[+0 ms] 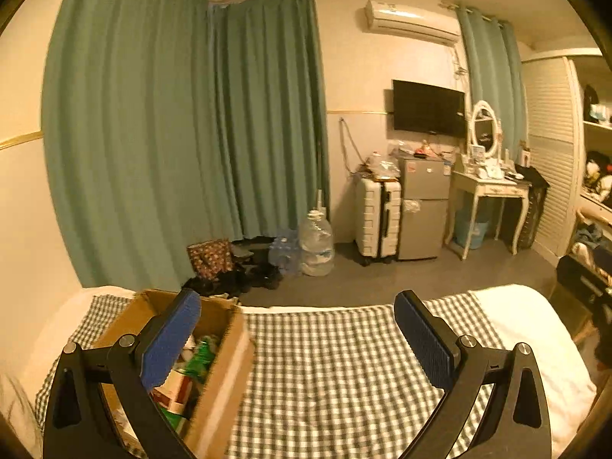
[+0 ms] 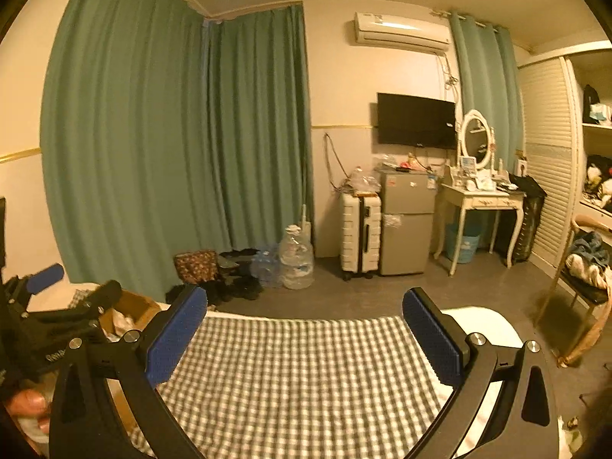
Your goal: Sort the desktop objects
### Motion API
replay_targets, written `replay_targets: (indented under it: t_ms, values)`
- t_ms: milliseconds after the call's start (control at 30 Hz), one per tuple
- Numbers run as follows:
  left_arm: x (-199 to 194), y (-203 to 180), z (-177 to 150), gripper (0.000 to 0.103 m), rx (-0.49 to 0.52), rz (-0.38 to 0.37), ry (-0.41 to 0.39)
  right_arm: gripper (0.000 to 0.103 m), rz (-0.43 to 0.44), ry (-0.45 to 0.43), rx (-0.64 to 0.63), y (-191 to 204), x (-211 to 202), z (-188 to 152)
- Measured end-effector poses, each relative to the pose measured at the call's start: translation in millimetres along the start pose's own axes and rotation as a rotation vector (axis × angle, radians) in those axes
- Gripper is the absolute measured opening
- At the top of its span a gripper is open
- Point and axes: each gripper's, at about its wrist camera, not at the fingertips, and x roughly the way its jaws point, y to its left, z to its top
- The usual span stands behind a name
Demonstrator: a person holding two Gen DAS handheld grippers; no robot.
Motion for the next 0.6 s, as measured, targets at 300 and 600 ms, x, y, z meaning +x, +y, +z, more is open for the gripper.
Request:
replay_targets:
  t_ms: [300,600]
  values:
    - [5,-37,-21,0.103,0.041,-0.015,0.048,0.103,-0.031,0.026,0.038,-38,10,-21]
    - [20,-48,-34,0.103,0.053,-0.017,0.116,0.103,-0.044,0.062,0.037,-44,23,-33]
